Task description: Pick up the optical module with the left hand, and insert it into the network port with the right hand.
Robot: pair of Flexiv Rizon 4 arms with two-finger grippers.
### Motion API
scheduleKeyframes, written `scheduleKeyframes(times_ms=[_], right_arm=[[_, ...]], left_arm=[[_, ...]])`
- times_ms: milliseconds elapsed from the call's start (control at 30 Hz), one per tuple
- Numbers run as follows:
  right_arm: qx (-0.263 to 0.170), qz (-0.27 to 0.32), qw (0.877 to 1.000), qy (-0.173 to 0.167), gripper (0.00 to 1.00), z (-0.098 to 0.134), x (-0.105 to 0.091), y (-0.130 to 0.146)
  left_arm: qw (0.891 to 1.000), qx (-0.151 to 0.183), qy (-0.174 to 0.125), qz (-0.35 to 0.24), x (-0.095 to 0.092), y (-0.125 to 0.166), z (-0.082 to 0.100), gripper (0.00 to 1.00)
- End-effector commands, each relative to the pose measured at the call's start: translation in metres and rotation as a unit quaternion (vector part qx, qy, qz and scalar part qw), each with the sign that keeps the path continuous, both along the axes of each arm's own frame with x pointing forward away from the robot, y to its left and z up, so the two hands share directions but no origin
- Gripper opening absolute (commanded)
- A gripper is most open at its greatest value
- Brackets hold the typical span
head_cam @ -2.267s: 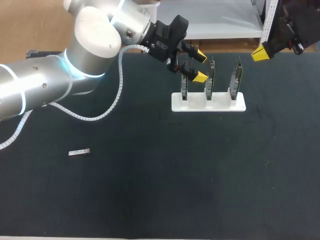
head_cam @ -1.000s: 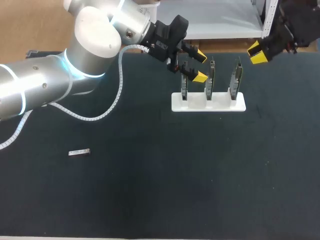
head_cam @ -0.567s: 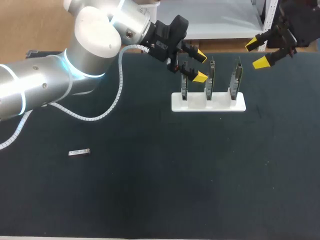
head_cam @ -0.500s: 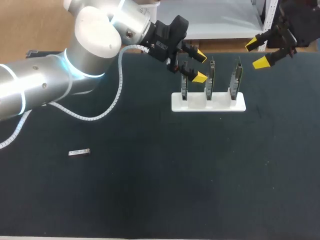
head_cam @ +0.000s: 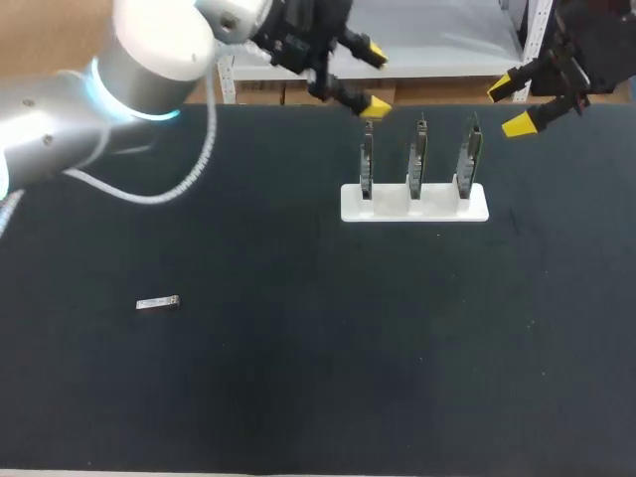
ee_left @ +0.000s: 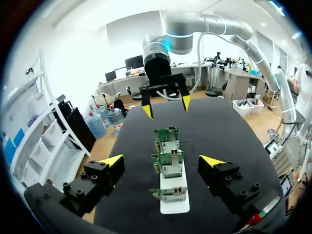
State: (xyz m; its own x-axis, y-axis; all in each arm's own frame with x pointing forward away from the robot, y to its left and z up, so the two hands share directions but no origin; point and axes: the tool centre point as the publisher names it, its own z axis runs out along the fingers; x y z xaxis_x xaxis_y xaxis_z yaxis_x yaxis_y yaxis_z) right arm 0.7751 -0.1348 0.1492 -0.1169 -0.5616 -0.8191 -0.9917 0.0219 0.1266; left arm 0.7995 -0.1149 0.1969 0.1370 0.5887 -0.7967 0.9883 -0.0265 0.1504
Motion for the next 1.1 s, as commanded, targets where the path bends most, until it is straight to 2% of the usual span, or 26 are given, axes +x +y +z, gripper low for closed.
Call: scheduleKeyframes(times_ms=[33,167,233,467,500,533,633,667,800,833,900,967,1033,1100], right_arm=[[-0.001,-0.002,1.0,-0.001,1.0,0.0,-0.002,0.0],[-0.001,-0.002,1.0,-0.001,1.0,0.0,-0.002,0.0],[-0.001,-0.002,1.0,-0.001,1.0,0.0,-0.002,0.0],[-0.001,-0.002,1.0,-0.001,1.0,0.0,-0.002,0.0],[-0.001,-0.002,1.0,-0.001,1.0,0.0,-0.002,0.0],[-0.001,-0.002,1.0,-0.001,1.0,0.0,-0.002,0.0],[-0.001,-0.002,1.0,-0.001,1.0,0.0,-0.002,0.0],[-0.001,-0.002,1.0,-0.001,1.0,0.0,-0.002,0.0],[-0.001,-0.002,1.0,-0.001,1.0,0.0,-0.002,0.0],[-0.001,-0.002,1.0,-0.001,1.0,0.0,-0.002,0.0],[-0.001,-0.002,1.0,-0.001,1.0,0.0,-0.002,0.0],[-0.001,-0.002,1.0,-0.001,1.0,0.0,-0.002,0.0],[-0.001,-0.002,1.0,-0.001,1.0,0.0,-0.002,0.0],[-0.001,-0.002,1.0,-0.001,1.0,0.0,-0.002,0.0]], left_arm=[[0.997,0.012,-0.046,0.053,-0.031,0.051,0.031,1.0],[0.993,0.059,-0.066,0.081,-0.043,0.09,0.043,1.0],[0.988,0.098,-0.073,0.096,-0.053,0.11,0.044,1.0],[0.97,0.187,-0.043,0.148,-0.089,0.179,0.029,1.0],[0.97,0.19,-0.04,0.146,-0.096,0.187,0.024,1.0],[0.969,0.194,-0.022,0.149,-0.105,0.197,0.017,1.0],[0.965,0.218,-0.007,0.148,-0.123,0.214,0.001,1.0],[0.957,0.245,-0.003,0.155,-0.131,0.221,-0.008,1.0],[0.945,0.282,0.022,0.164,-0.154,0.239,-0.03,1.0],[0.939,0.3,0.029,0.166,-0.16,0.243,-0.036,1.0],[0.935,0.31,0.043,0.168,-0.171,0.249,-0.047,1.0],[0.923,0.34,0.056,0.173,-0.181,0.255,-0.059,1.0],[0.926,0.326,0.069,0.18,-0.189,0.256,-0.071,1.0],[0.92,0.344,0.07,0.176,-0.196,0.257,-0.087,1.0]])
